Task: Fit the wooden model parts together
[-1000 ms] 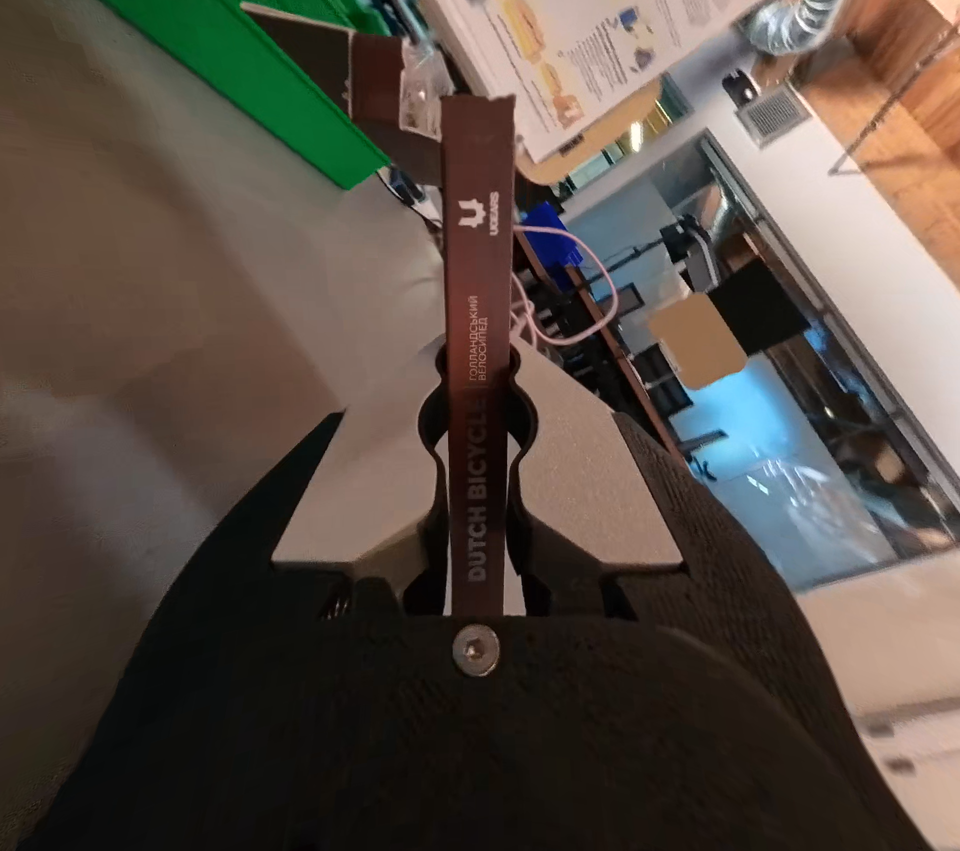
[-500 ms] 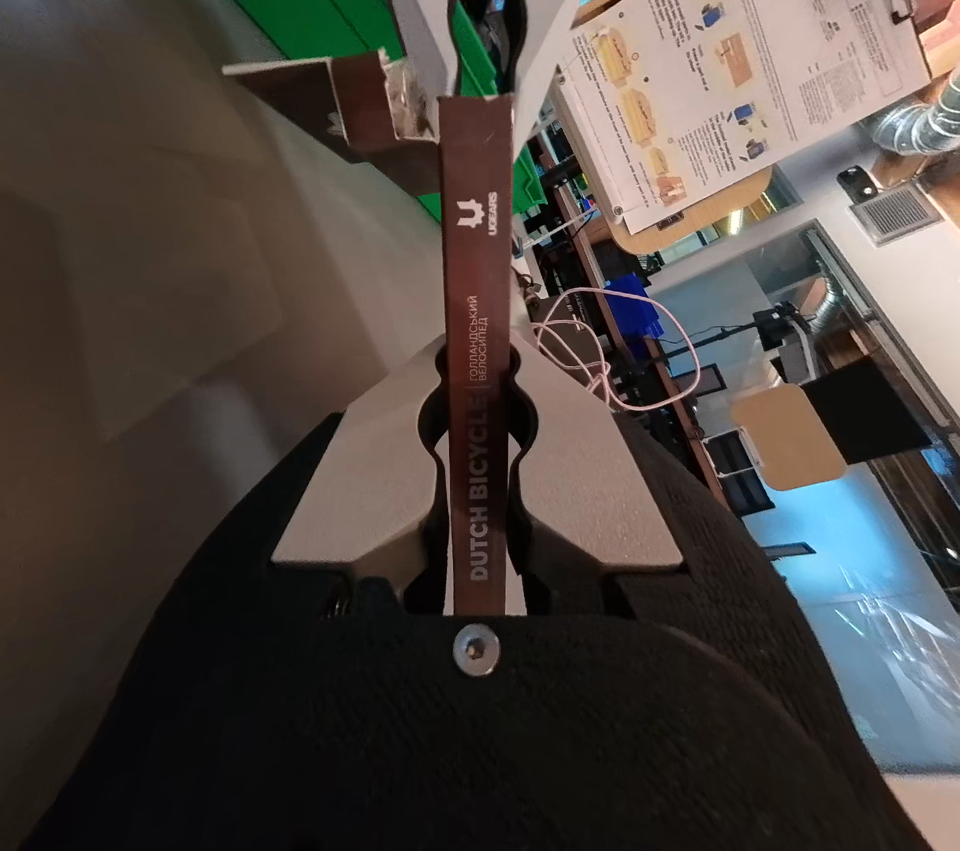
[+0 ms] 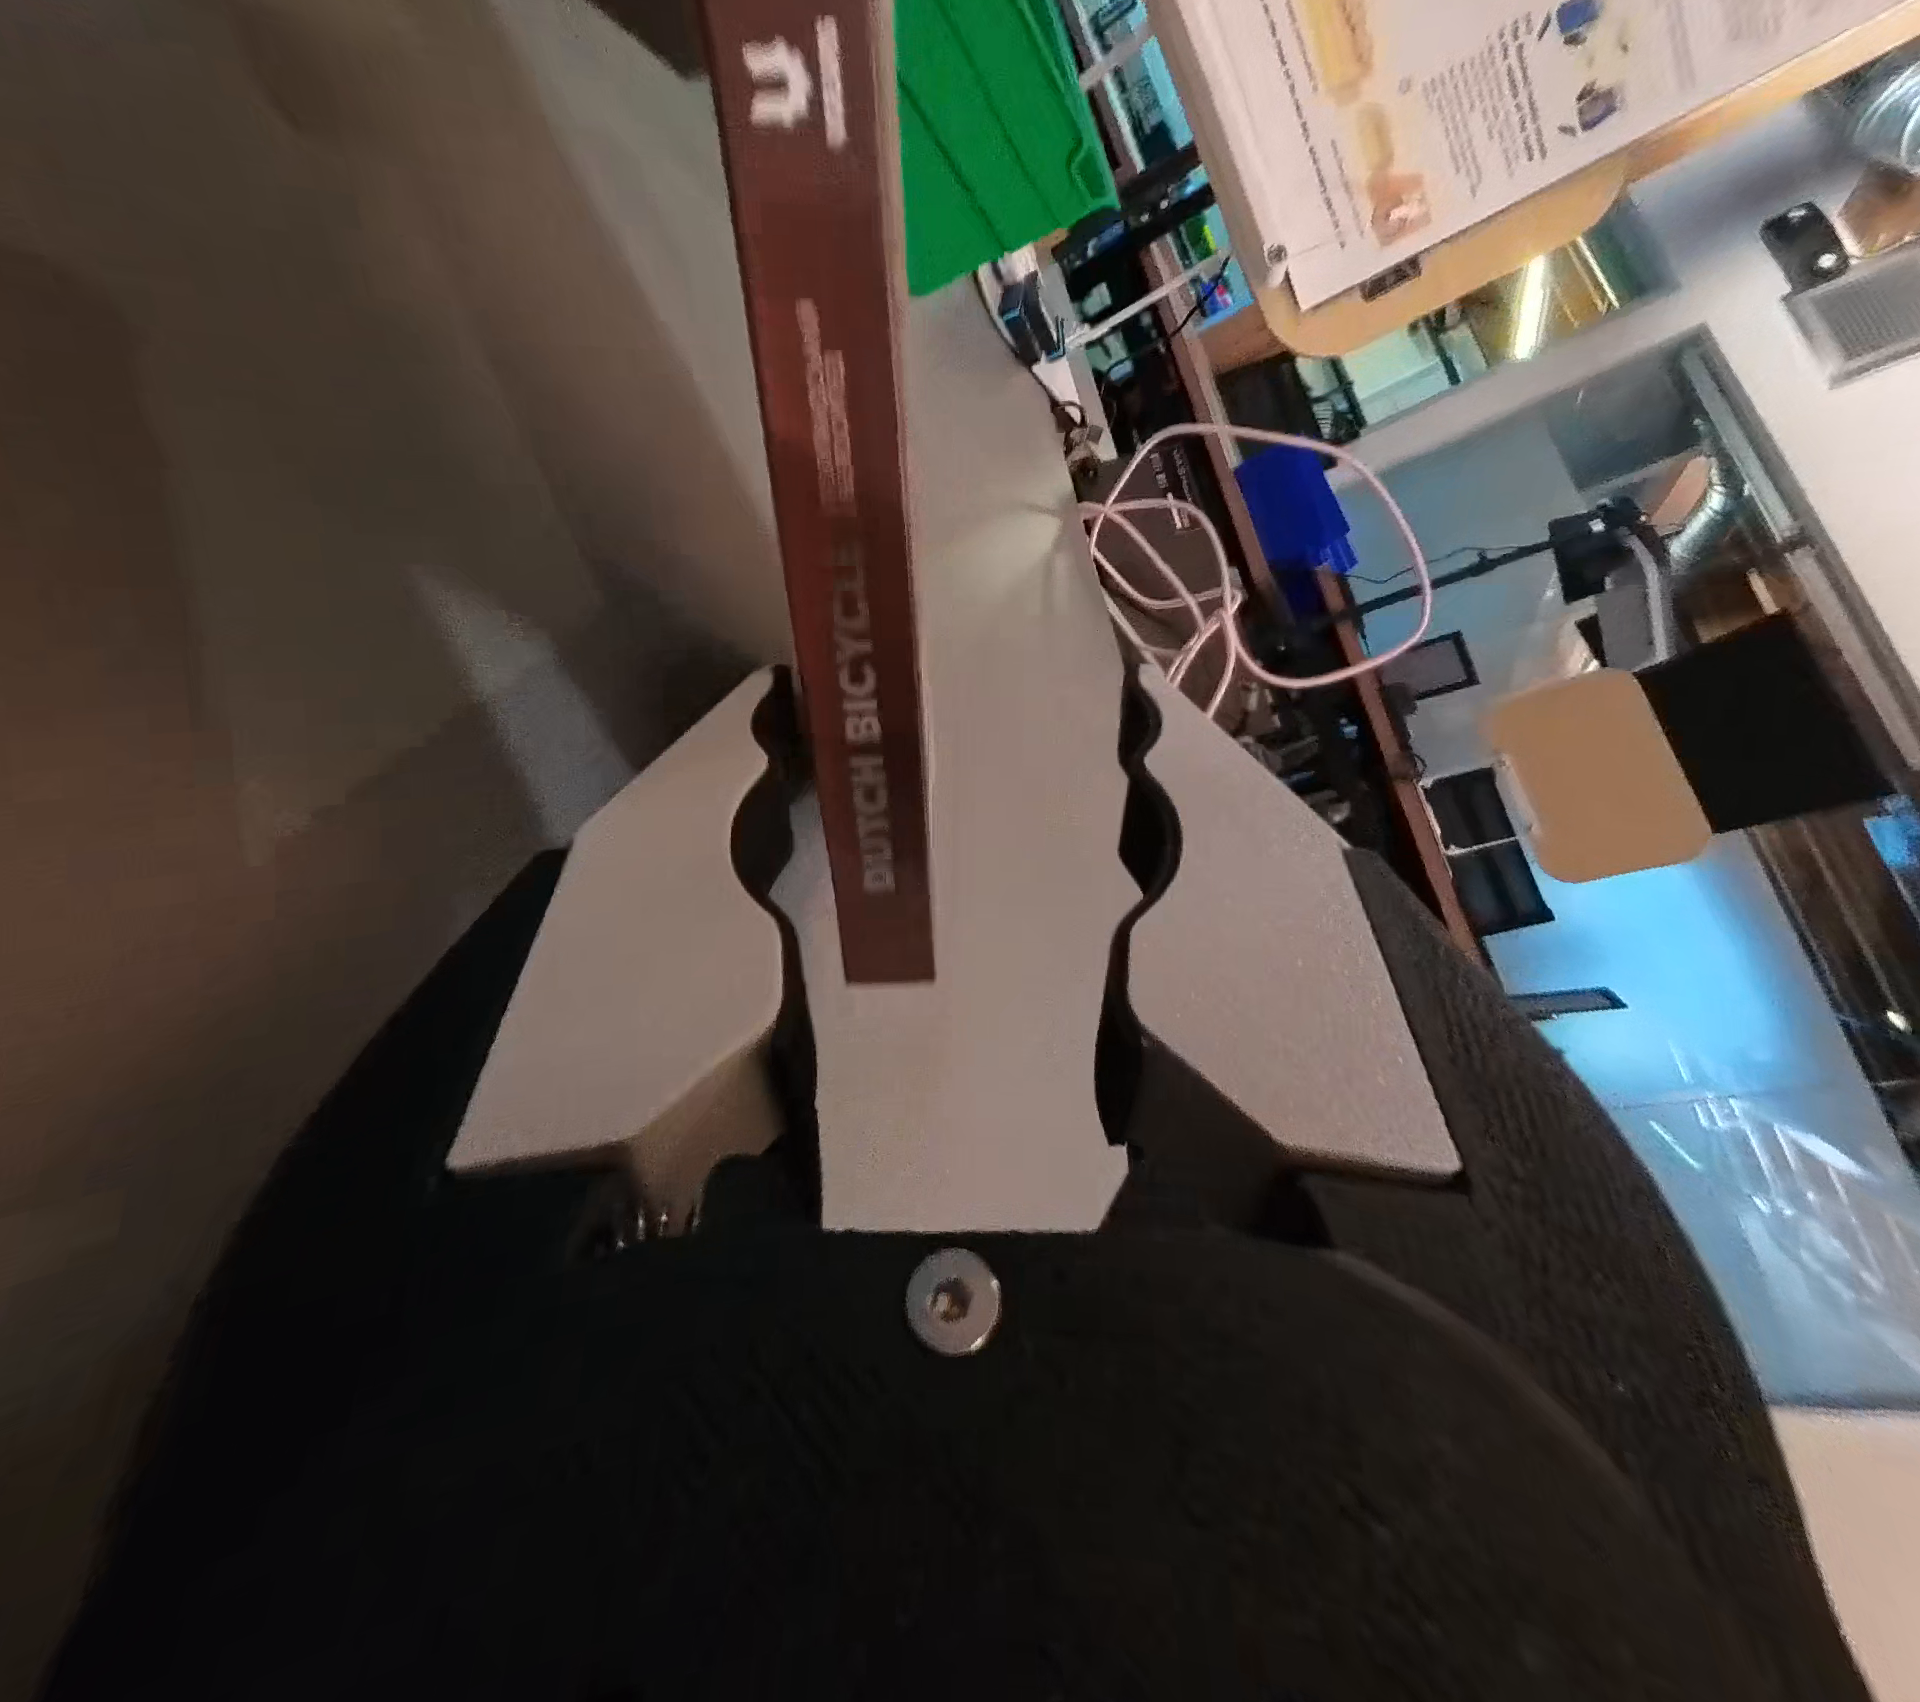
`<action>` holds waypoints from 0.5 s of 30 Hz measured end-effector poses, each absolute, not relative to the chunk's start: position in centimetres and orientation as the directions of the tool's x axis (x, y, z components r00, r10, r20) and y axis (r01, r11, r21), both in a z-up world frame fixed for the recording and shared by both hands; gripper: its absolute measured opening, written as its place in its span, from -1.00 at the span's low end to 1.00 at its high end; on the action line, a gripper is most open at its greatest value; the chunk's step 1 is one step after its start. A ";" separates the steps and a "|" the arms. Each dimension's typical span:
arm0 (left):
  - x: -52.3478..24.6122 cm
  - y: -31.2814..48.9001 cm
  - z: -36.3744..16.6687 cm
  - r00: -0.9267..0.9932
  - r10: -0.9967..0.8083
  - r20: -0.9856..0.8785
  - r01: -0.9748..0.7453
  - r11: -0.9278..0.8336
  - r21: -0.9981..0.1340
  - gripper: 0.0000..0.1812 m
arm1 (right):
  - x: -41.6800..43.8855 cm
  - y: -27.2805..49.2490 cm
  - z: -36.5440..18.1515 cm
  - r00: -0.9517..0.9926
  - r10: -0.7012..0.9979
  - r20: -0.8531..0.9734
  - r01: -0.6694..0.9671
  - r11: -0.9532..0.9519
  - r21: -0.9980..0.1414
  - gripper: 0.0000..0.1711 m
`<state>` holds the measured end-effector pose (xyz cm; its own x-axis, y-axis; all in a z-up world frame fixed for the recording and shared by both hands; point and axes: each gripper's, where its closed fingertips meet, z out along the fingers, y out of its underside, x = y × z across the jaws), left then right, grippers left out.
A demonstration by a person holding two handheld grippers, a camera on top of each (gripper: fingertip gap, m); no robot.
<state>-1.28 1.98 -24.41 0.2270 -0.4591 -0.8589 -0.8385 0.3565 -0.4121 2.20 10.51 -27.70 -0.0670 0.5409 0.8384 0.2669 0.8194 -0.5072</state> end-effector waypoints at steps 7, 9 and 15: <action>0.3 1.1 -24.0 0.288 -0.441 -0.850 -0.789 0.394 -0.472 -0.88 | 1.6 11.1 -29.5 -0.102 0.352 0.930 0.324 0.896 -0.304 -0.71; 0.3 0.9 -23.8 0.283 -0.427 -0.859 -0.793 0.399 -0.459 -0.88 | 1.7 11.6 -29.5 -0.091 0.346 0.934 0.341 0.892 -0.297 -0.75; -0.7 -0.5 -22.9 0.286 -0.414 -0.864 -0.798 0.397 -0.454 -0.88 | 2.6 13.8 -30.1 -0.084 0.393 0.916 0.391 0.858 -0.333 -0.77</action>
